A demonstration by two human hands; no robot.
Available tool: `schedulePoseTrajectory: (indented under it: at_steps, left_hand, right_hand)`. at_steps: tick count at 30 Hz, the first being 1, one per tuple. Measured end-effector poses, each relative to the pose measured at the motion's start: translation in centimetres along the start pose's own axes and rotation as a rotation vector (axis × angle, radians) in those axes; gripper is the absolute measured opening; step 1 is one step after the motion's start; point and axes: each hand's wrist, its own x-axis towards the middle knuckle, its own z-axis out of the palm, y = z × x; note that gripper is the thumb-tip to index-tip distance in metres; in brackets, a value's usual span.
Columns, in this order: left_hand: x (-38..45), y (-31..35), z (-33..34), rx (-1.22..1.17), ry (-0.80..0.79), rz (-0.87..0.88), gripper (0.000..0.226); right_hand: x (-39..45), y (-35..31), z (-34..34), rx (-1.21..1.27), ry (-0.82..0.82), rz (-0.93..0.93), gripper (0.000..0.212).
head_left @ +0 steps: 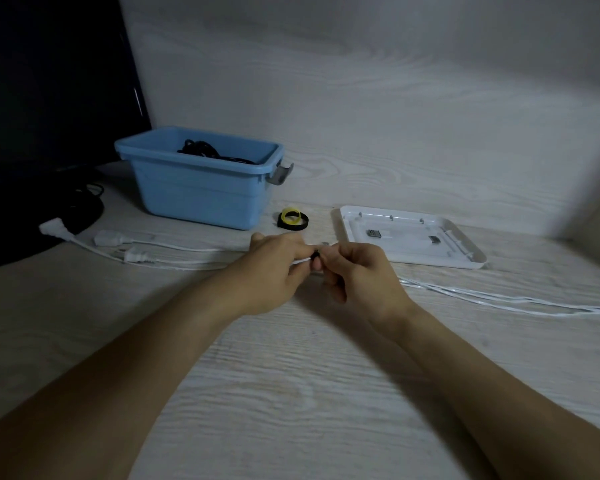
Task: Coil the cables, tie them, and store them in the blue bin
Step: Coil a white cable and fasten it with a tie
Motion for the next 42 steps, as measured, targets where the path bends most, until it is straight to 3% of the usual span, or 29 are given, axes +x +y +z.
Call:
schedulePoseTrajectory:
  at_steps: [5,12,18,21,26,29,32,35,39,42]
  left_hand:
    - [-0.1,0.8,0.3,0.018,-0.001,-0.063,0.021]
    - [-0.3,1.1,0.5,0.074,0.075,0.001,0.023]
    - [-0.4,1.3,0.9,-0.05,0.12,0.014,0.025]
    - [-0.1,1.2,1.1,-0.171,0.255,0.016,0.027]
    - [0.4,0.5,0.6,-0.334,0.597,-0.141,0.051]
    - [0.7,-0.4,0.6,-0.348,0.681,-0.108,0.052]
    - [0.8,-0.4,1.0,-0.322,0.656,0.012,0.043]
    - [0.9,0.0,1.5,-0.358,0.539,0.105,0.03]
    - [0.8,0.1,1.6,-0.351,0.452,0.169,0.021]
    - [0.7,0.3,1.3,-0.315,0.455,0.098,0.019]
  right_hand:
    - [0.1,-0.1,-0.2,-0.004,0.004,0.009,0.036]
    - [0.1,-0.1,-0.2,-0.099,0.01,-0.005,0.036]
    - [-0.1,-0.8,0.0,-0.099,0.067,-0.05,0.041]
    - [-0.1,-1.5,-0.1,0.022,0.039,-0.081,0.038]
    - [-0.7,-1.7,0.0,0.047,0.073,-0.184,0.008]
    - [-0.9,-1.6,0.4,0.047,-0.033,-0.027,0.012]
    - [-0.9,-2.0,0.8,0.233,-0.139,0.222,0.029]
    - [-0.2,-2.1,0.4,0.386,-0.083,0.317,0.04]
    - [0.1,-1.6,-0.4,0.379,0.053,0.347,0.039]
    - [0.1,-1.1,-0.1,0.393,0.129,0.298,0.034]
